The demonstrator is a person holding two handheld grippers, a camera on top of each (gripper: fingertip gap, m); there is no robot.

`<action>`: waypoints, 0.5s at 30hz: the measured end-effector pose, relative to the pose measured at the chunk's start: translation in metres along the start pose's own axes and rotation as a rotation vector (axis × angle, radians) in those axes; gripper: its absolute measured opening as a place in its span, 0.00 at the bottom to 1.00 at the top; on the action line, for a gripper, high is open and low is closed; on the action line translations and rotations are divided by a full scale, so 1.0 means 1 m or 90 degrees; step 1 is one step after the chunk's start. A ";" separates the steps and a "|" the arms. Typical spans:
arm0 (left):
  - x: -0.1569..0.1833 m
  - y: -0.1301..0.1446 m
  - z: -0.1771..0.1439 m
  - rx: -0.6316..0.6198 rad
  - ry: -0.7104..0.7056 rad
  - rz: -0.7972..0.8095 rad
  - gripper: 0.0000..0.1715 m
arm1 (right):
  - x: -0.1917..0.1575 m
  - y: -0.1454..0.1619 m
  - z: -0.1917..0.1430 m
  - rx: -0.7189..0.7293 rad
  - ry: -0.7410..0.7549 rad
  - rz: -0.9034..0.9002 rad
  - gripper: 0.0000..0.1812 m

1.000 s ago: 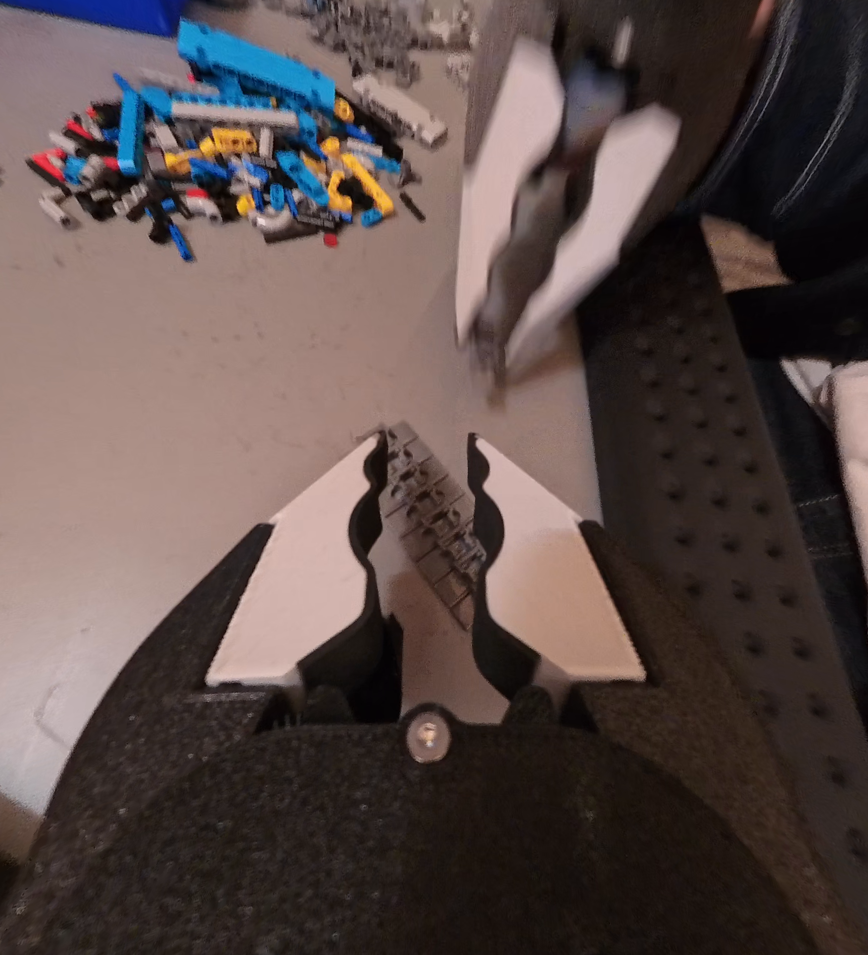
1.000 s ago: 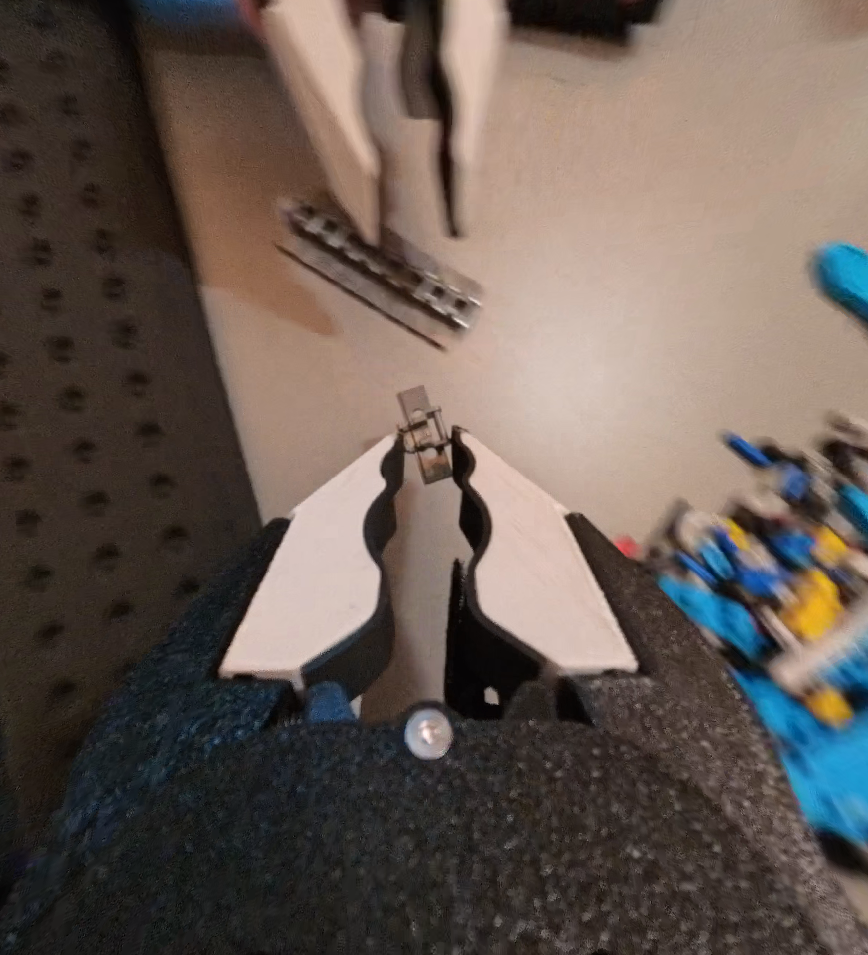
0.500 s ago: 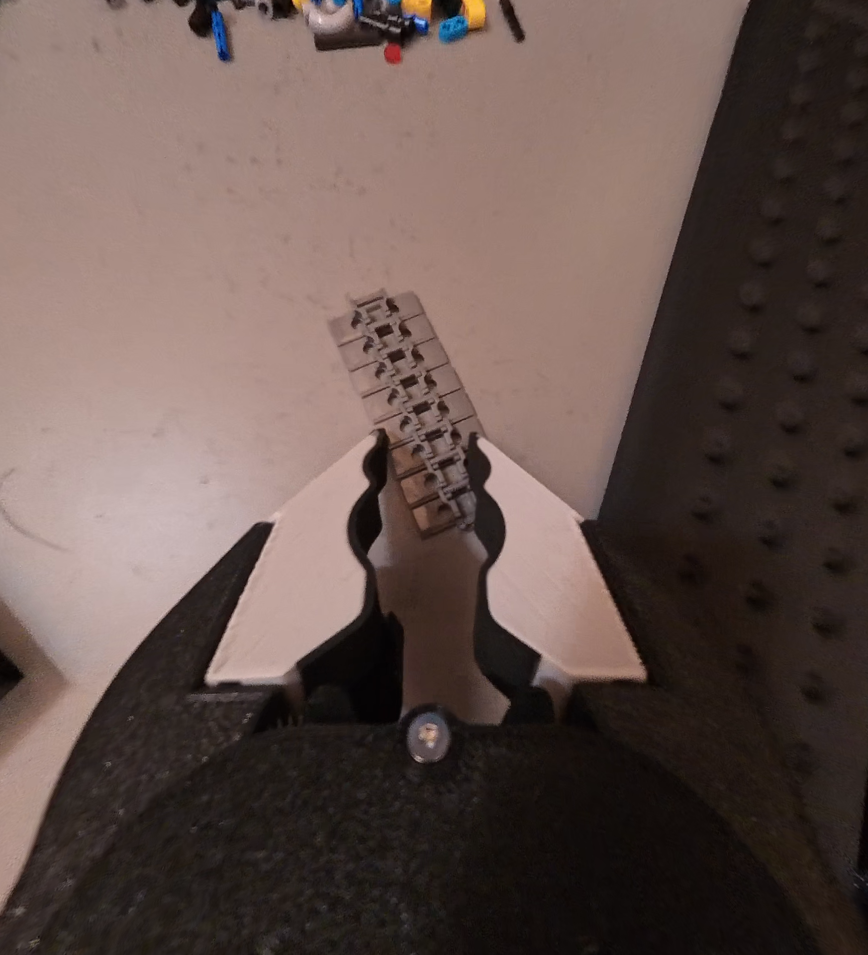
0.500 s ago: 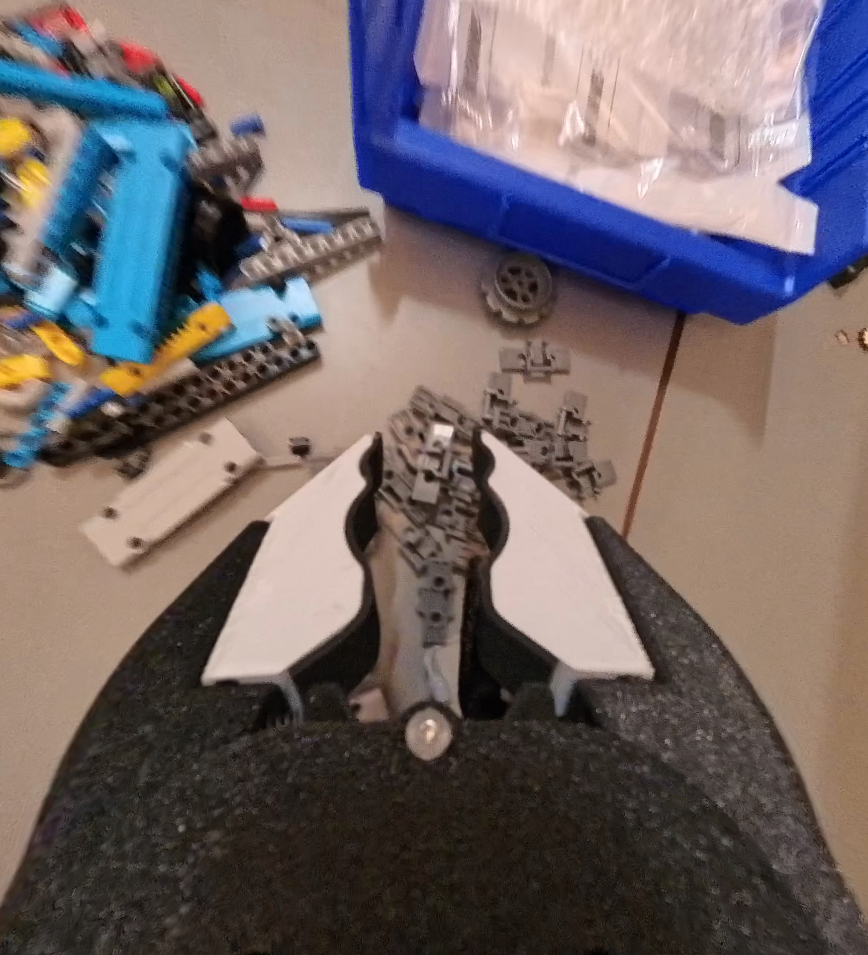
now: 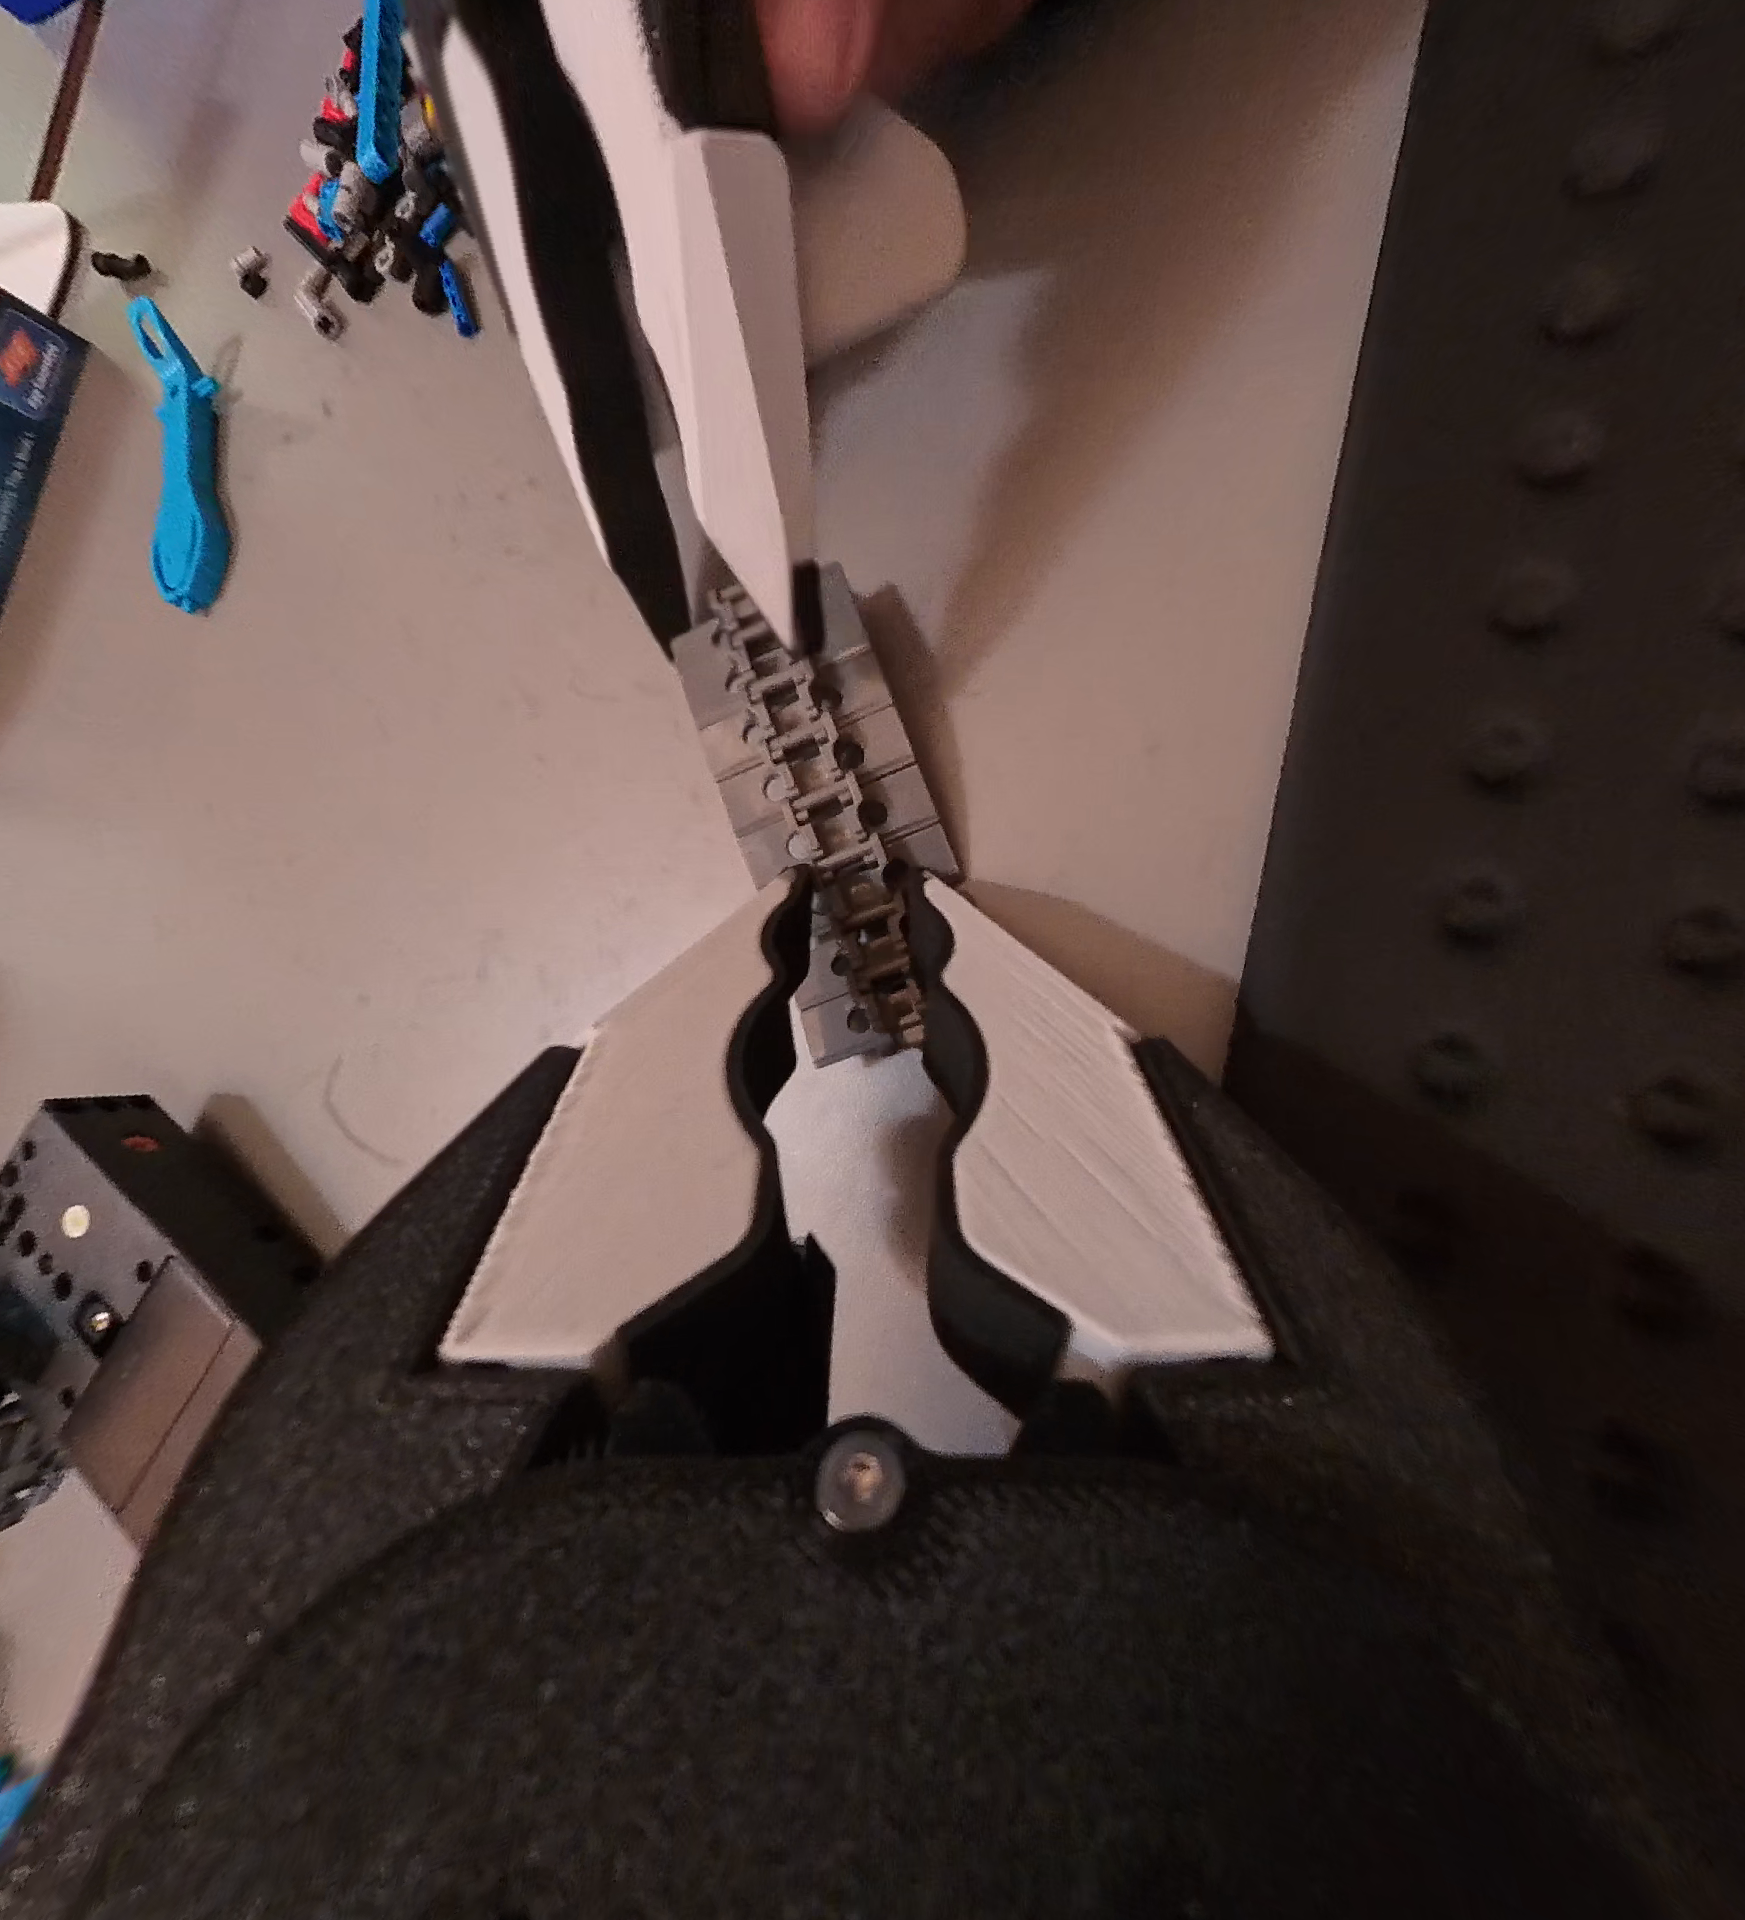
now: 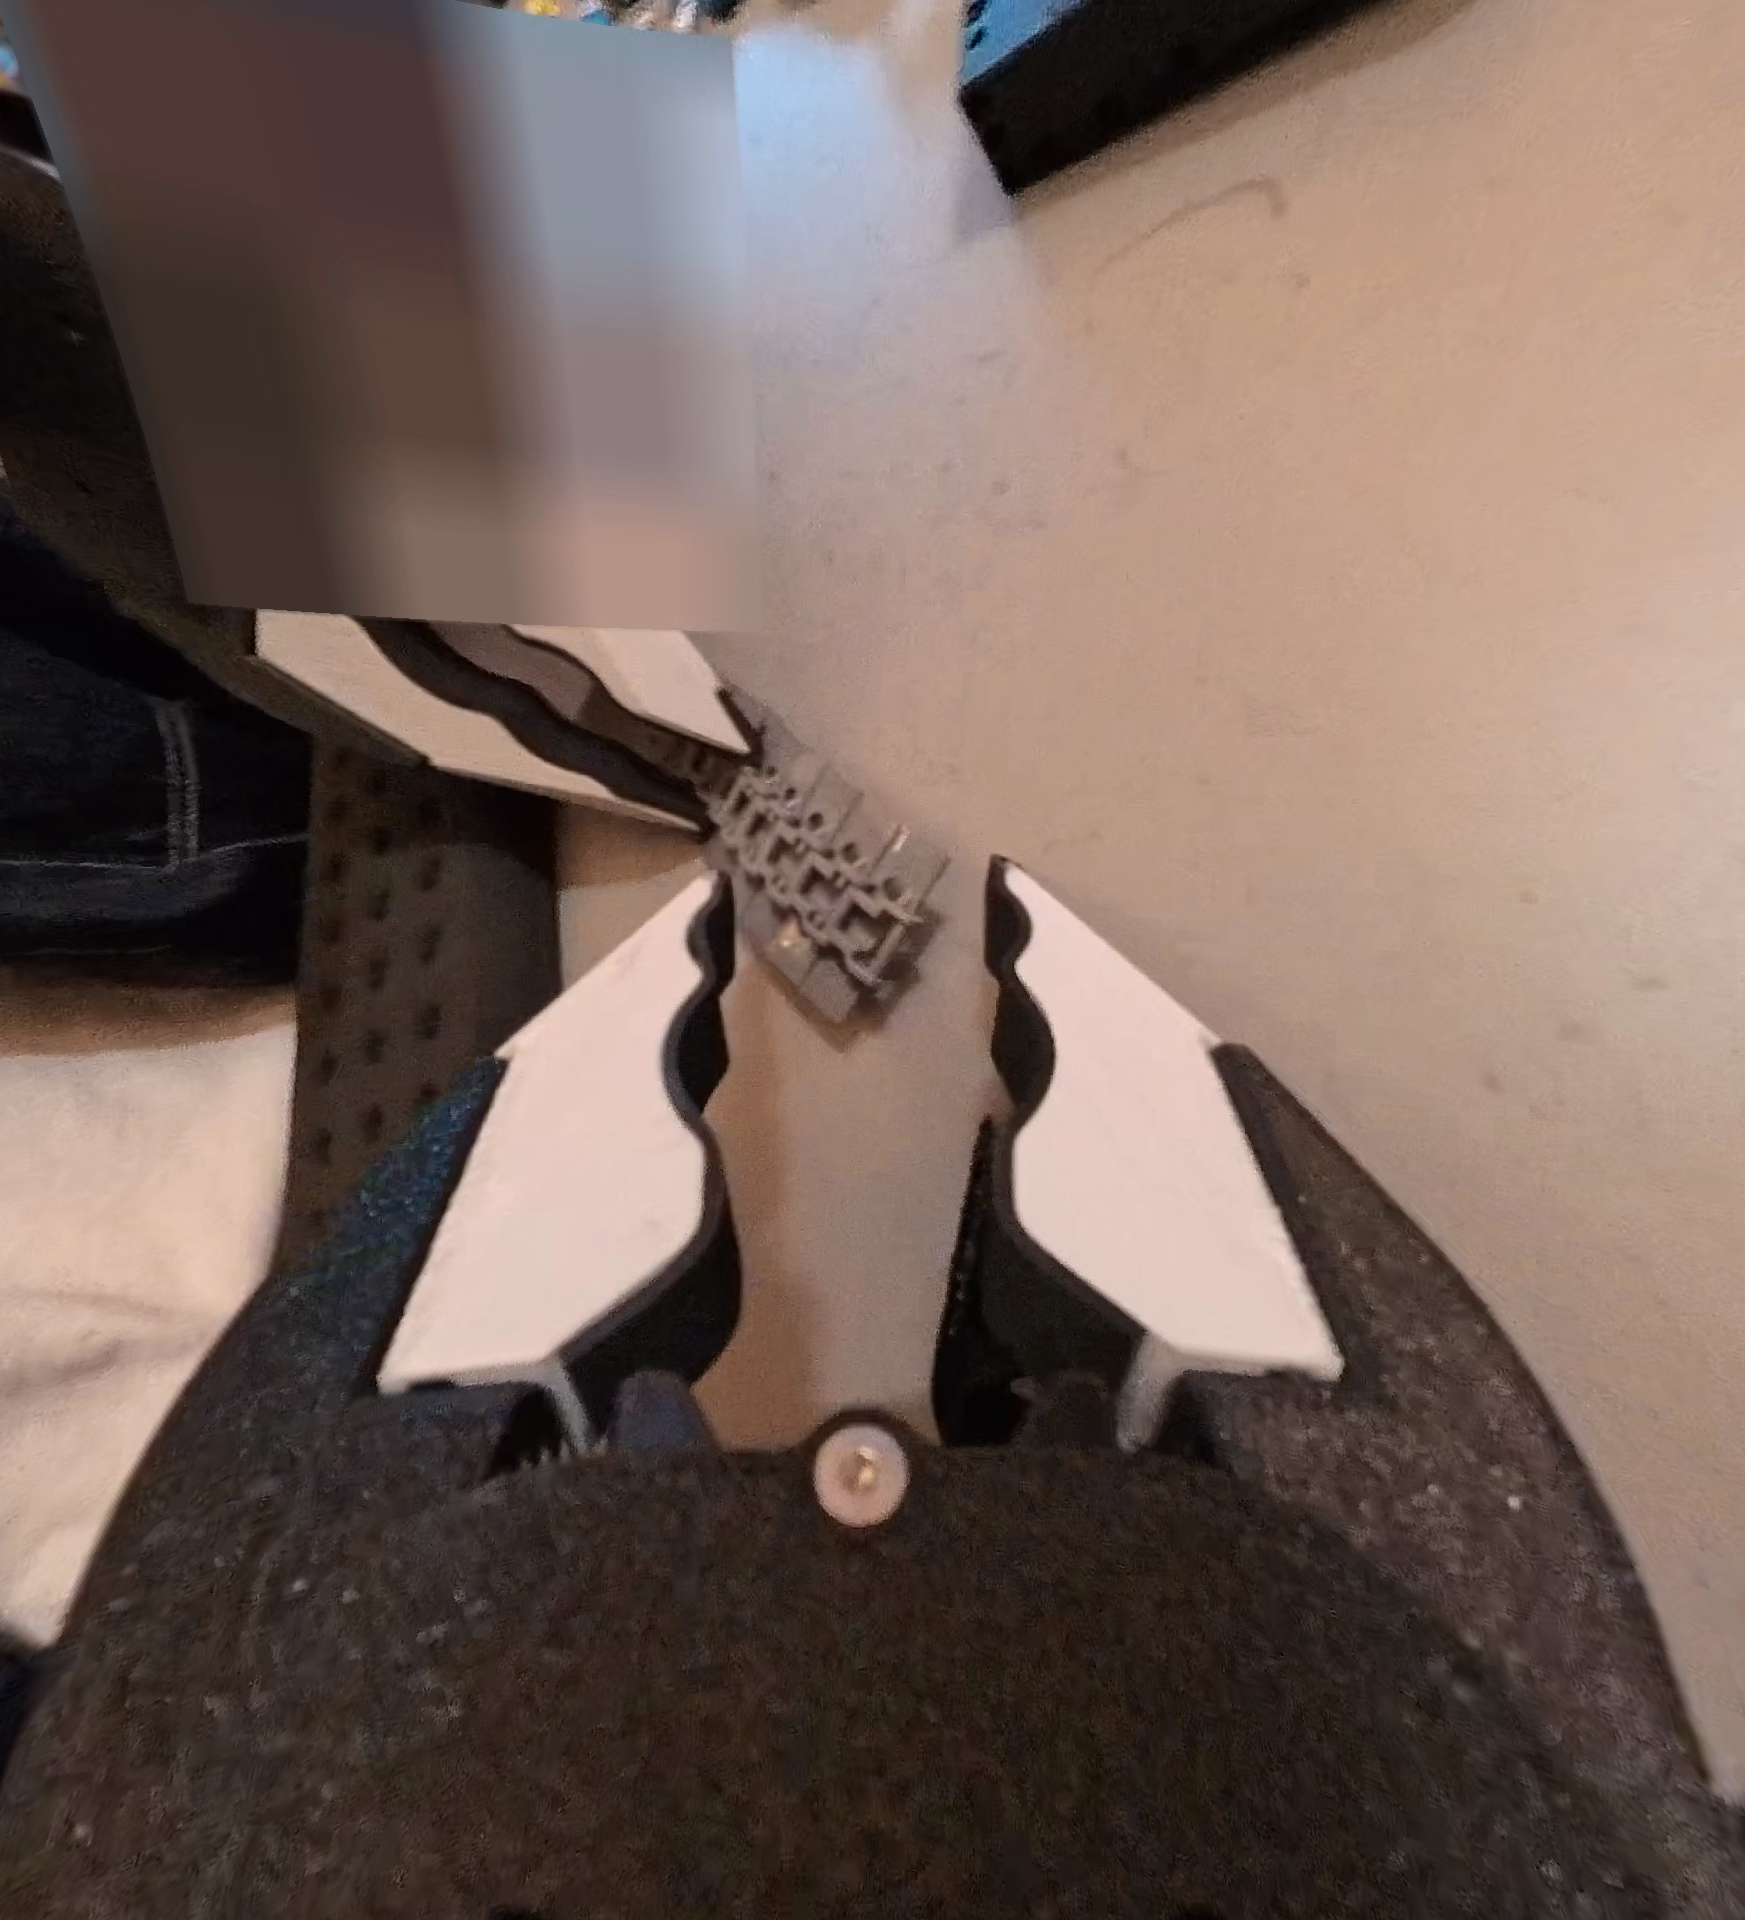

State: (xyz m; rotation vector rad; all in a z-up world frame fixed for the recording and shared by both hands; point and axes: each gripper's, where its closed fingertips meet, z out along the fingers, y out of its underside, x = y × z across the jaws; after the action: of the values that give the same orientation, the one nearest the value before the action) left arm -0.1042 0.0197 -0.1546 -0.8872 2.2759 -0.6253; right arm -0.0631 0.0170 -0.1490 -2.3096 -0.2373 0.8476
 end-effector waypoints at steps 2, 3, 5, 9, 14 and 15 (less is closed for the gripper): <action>0.000 0.001 -0.001 -0.003 -0.016 0.016 0.10 | -0.005 0.003 0.005 -0.025 -0.018 -0.014 0.20; 0.000 0.001 -0.001 -0.001 -0.021 0.019 0.10 | -0.003 0.004 0.005 -0.030 -0.008 -0.026 0.18; 0.000 0.001 -0.002 0.003 -0.031 0.013 0.10 | -0.005 0.003 0.003 -0.024 -0.004 -0.040 0.17; -0.014 -0.022 -0.013 0.108 0.005 -0.128 0.11 | -0.001 -0.010 -0.008 0.045 0.131 -0.197 0.03; -0.054 -0.044 -0.009 0.186 0.155 -0.308 0.19 | 0.009 -0.008 -0.016 0.040 0.298 -0.345 0.03; -0.051 -0.041 0.001 0.158 0.194 -0.294 0.20 | 0.010 -0.005 -0.015 0.040 0.302 -0.340 0.03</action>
State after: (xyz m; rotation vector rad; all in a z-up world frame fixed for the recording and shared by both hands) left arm -0.0559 0.0286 -0.1116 -1.2725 2.1875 -1.2936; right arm -0.0458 0.0167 -0.1420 -2.1536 -0.5699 0.0383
